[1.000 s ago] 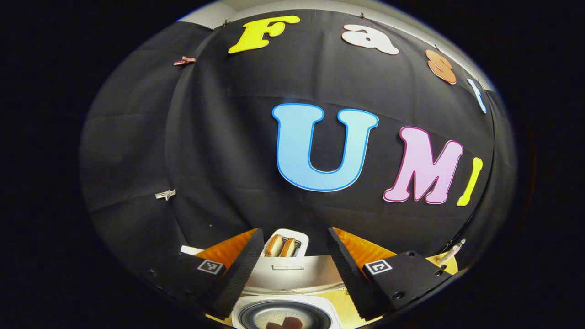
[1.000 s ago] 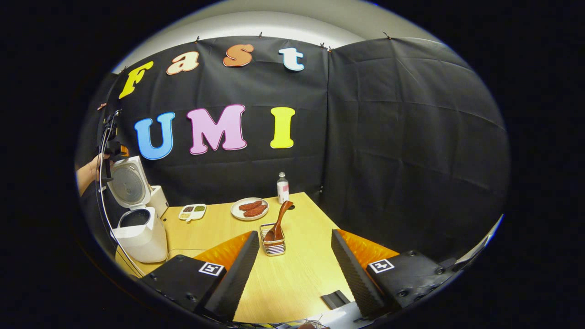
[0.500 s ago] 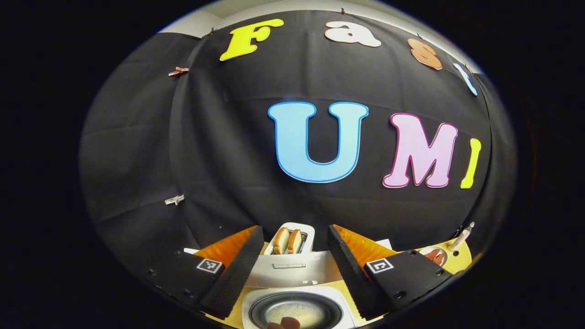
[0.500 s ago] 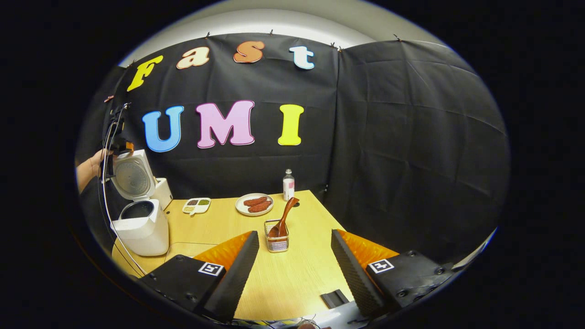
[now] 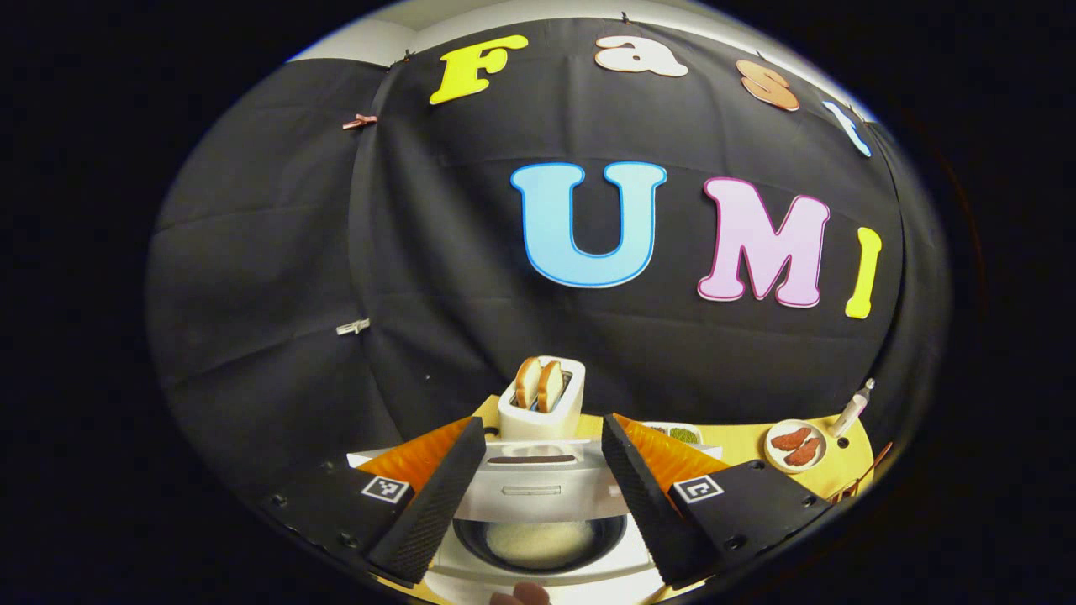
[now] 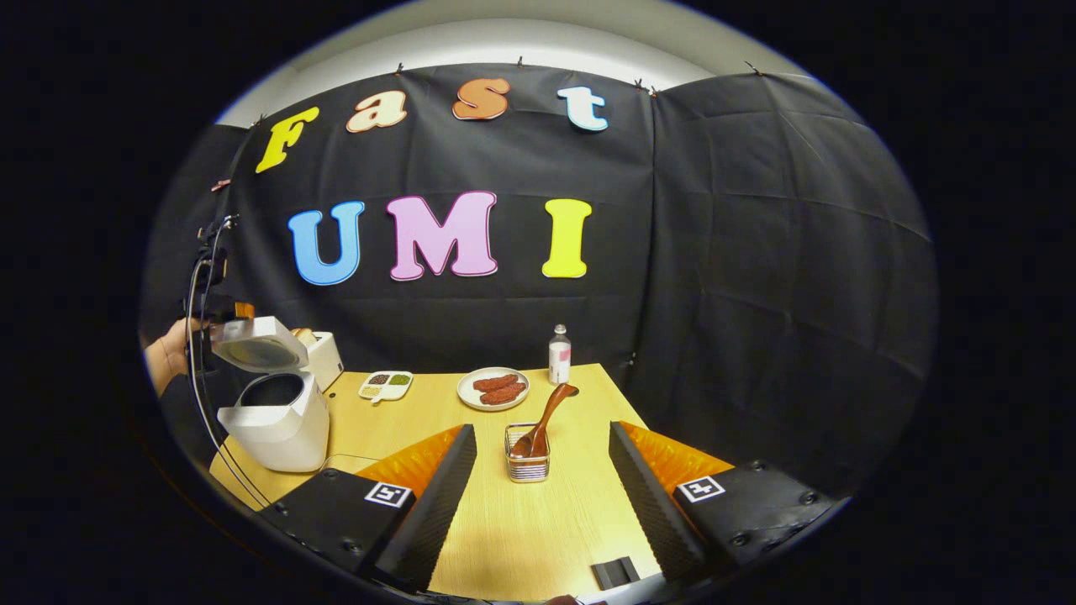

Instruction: Close the left gripper, press the button to open the rice cooker; take a wooden spoon from the chopstick holder with the right hand, scoop a spoonful of rice and pour it into the rice cooker, then put the wooden spoon back into the chopstick holder.

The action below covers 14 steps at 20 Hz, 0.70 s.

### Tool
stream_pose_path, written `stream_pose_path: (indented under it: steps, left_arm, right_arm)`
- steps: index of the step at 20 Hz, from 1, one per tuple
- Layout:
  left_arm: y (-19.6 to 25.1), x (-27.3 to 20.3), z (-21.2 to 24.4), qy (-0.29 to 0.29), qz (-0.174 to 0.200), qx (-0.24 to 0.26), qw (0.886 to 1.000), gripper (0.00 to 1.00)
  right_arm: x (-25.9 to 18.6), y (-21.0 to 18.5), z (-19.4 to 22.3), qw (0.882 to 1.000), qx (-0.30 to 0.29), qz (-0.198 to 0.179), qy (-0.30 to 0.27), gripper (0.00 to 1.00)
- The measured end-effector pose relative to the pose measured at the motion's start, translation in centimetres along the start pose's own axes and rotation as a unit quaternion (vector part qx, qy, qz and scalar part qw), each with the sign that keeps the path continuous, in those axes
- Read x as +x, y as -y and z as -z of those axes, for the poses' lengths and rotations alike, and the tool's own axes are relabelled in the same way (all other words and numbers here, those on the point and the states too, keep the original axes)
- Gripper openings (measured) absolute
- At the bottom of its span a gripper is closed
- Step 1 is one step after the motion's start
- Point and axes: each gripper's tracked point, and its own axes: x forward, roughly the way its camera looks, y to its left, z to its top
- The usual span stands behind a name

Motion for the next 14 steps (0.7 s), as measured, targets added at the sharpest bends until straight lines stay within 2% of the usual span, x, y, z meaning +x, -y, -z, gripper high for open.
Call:
stream_pose_path:
  steps: [6, 14]
  left_arm:
    - [0.4, -1.7, 5.6, -0.032, -0.009, 0.0, 0.999, 0.98]
    - [0.4, -2.1, 9.4, -0.055, -0.02, 0.001, 0.998, 0.99]
  right_arm:
    - [-0.3, 1.9, 1.2, 1.0, -0.005, -0.008, -0.016, 0.99]
    - [-1.4, 3.1, 2.0, 1.0, 0.0, 0.001, -0.027, 0.99]
